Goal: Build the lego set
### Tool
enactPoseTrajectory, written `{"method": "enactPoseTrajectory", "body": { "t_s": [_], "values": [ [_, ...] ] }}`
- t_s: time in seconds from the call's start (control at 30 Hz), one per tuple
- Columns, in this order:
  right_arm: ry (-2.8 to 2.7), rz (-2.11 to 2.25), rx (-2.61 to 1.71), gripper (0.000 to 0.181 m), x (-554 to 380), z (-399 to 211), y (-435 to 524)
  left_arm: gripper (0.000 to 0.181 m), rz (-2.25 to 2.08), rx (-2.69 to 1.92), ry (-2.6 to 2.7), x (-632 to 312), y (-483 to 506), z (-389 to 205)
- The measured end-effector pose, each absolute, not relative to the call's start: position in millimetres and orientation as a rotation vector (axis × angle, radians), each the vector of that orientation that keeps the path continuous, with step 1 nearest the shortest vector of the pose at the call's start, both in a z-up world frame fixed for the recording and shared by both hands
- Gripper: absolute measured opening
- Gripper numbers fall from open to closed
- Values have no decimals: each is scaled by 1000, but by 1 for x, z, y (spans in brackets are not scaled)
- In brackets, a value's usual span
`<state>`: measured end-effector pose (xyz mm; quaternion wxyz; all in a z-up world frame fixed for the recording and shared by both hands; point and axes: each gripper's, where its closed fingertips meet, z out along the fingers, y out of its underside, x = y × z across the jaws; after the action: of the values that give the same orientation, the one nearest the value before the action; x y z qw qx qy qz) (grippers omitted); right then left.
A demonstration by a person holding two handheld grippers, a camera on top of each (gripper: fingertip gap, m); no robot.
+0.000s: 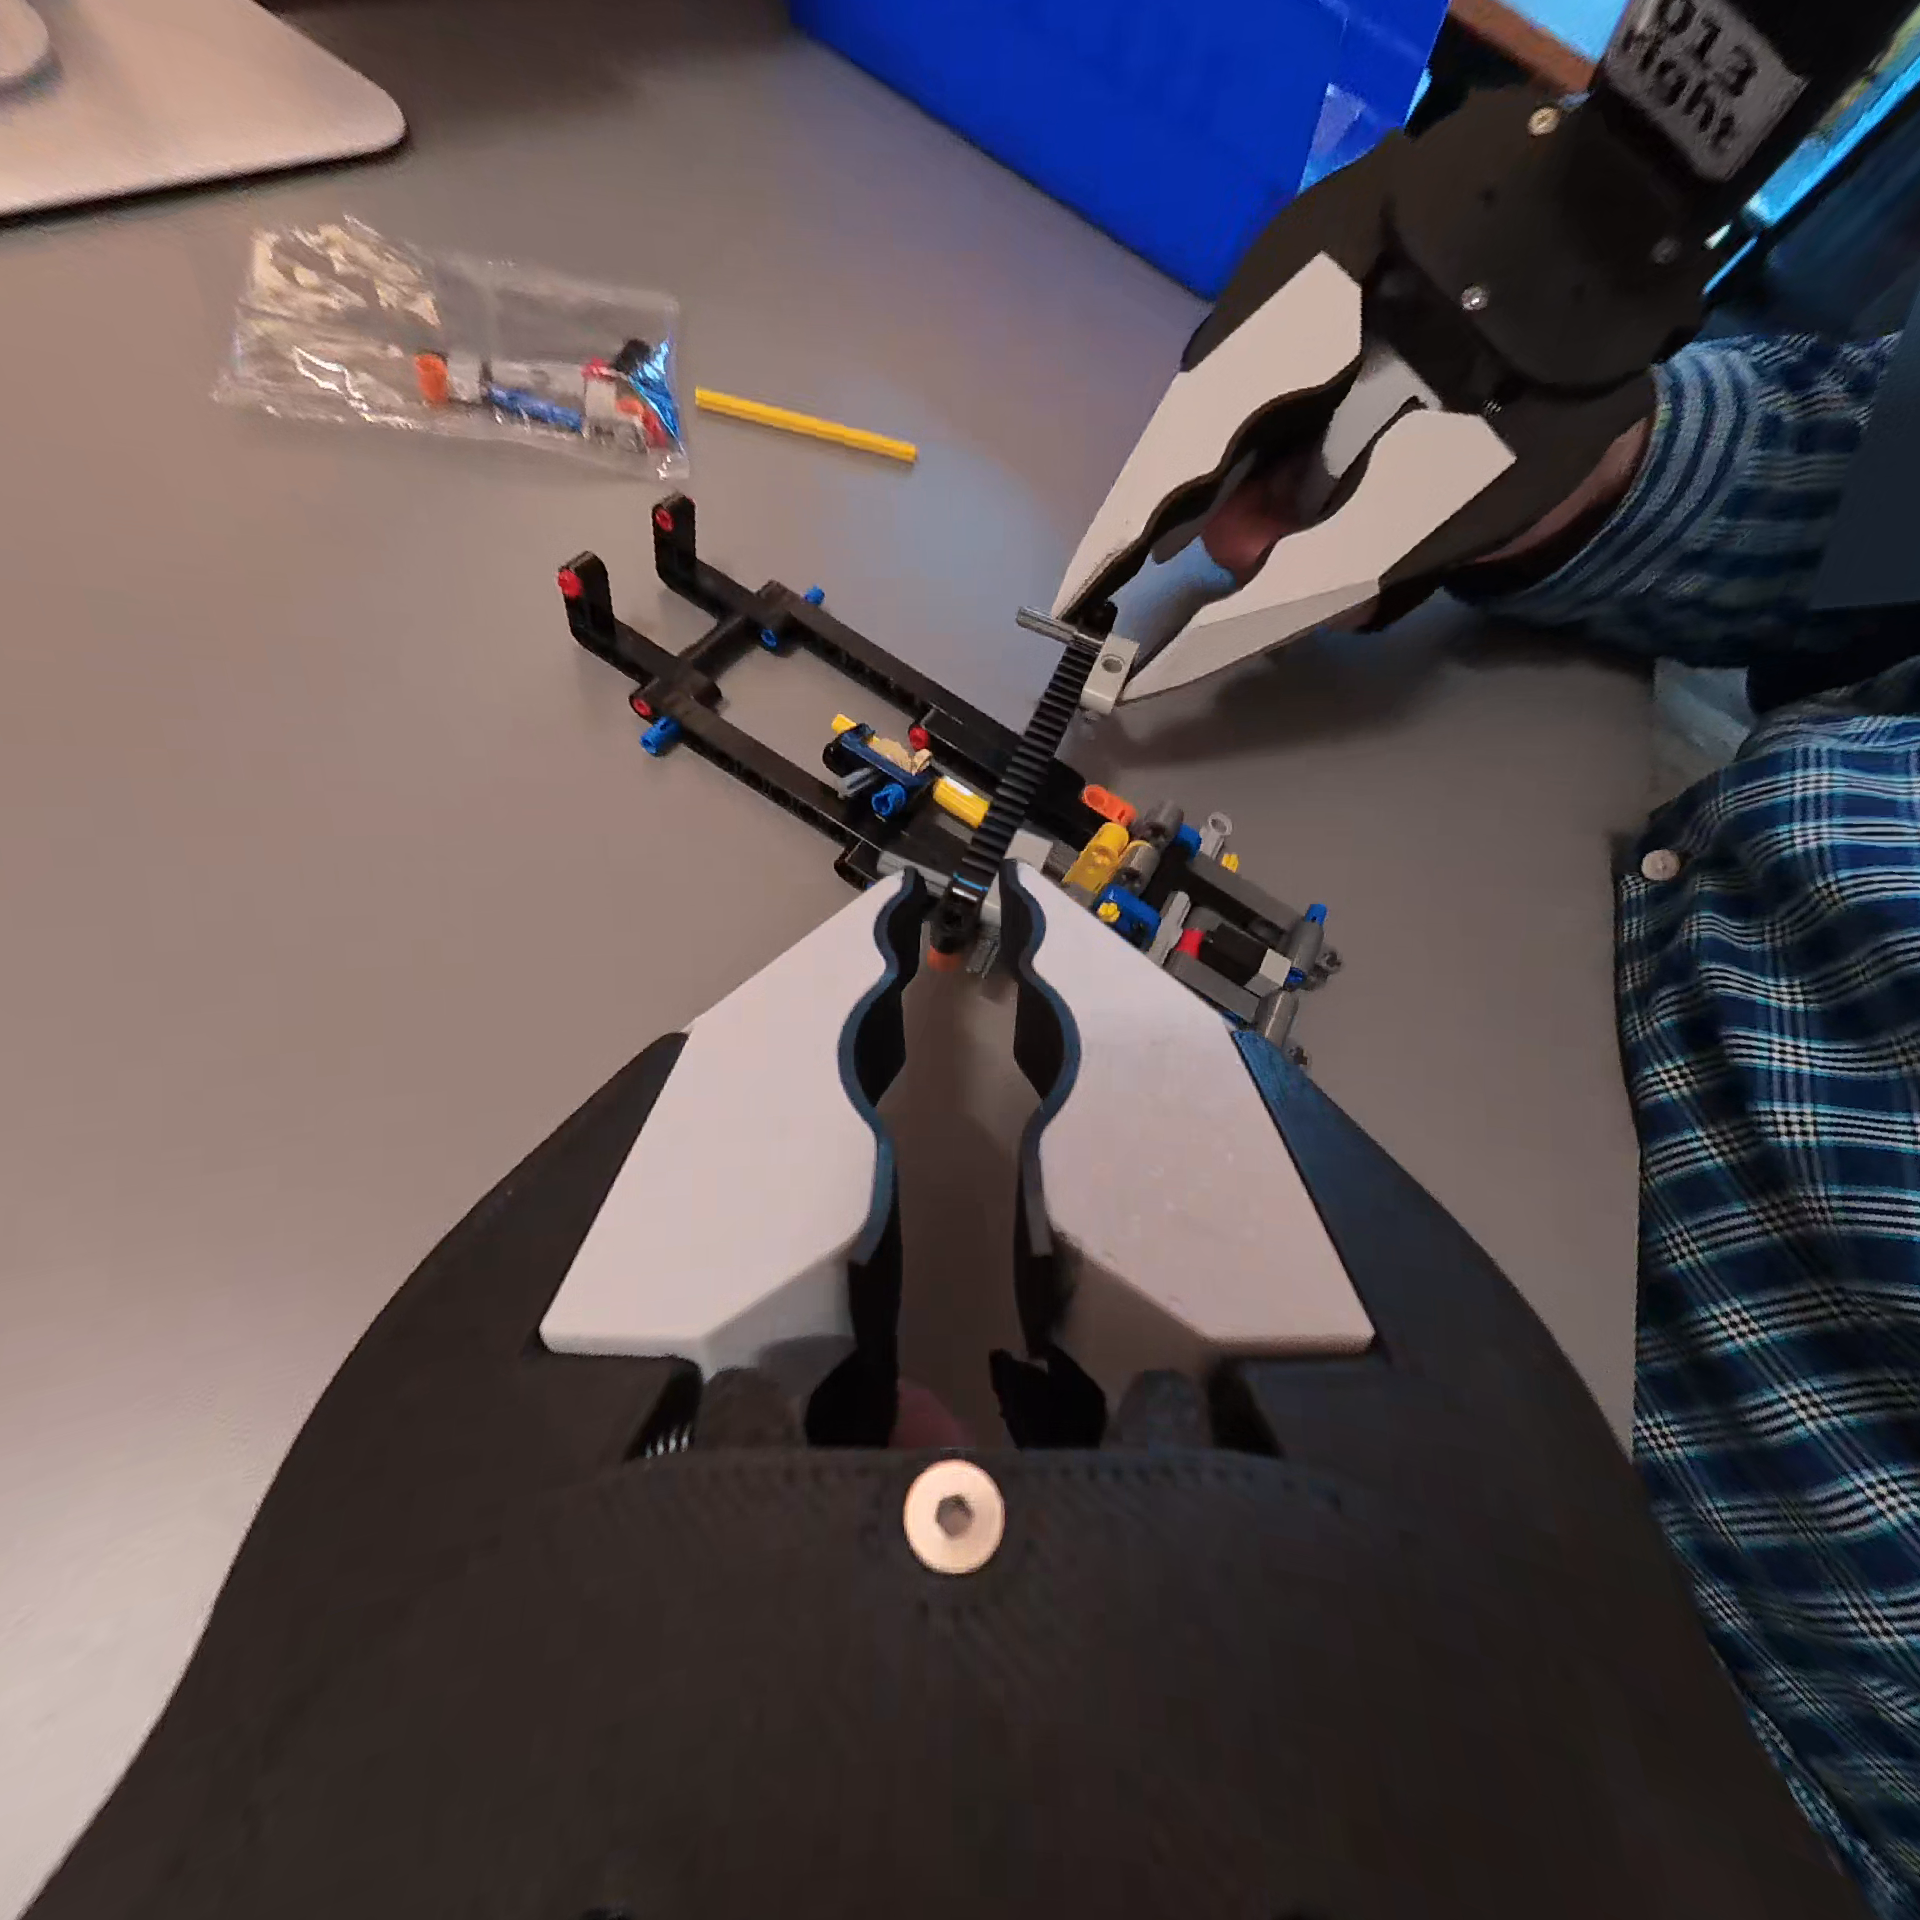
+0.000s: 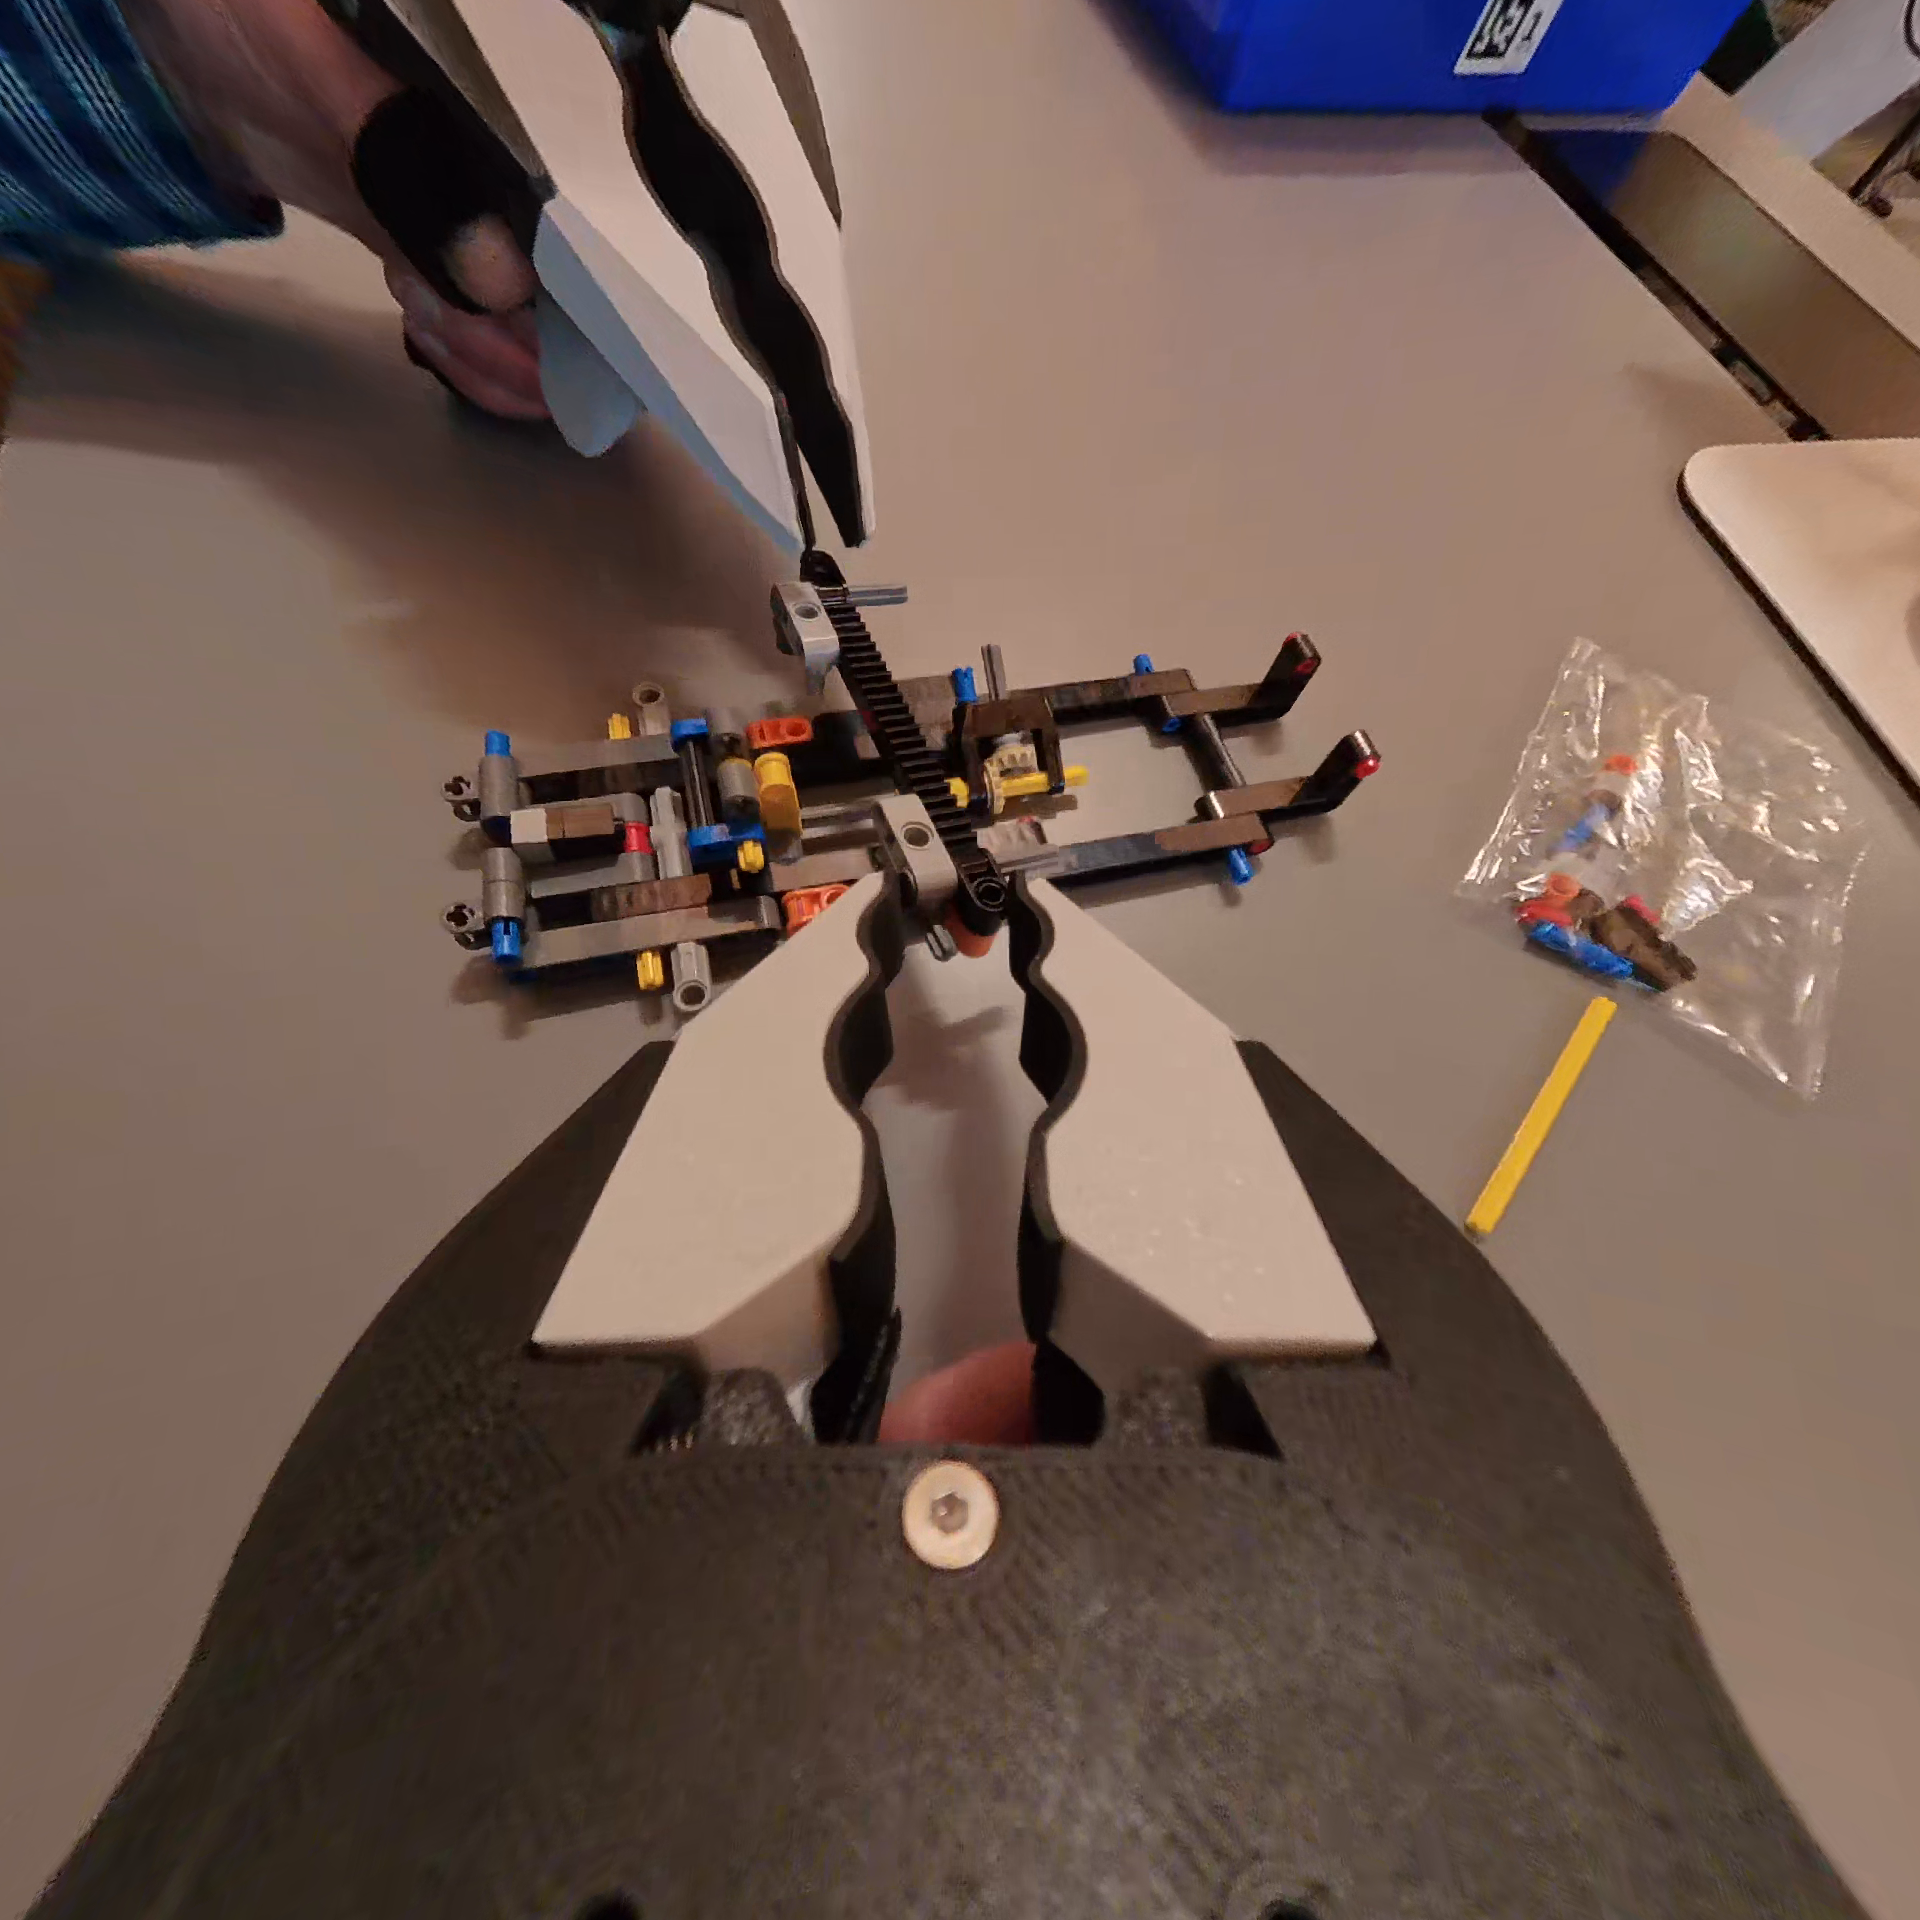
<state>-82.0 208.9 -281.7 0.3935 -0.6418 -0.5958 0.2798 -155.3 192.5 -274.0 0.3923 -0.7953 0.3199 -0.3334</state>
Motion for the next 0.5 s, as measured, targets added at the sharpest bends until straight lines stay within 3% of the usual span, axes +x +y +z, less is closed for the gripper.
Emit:
{"method": "enactPoseTrajectory", "body": {
  "t_s": [0.5],
  "values": [
    [-1496, 640, -1735, 17, -81, -297, 200, 12, -706, -2085, 939, -150, 187, -292]
  ]
}}
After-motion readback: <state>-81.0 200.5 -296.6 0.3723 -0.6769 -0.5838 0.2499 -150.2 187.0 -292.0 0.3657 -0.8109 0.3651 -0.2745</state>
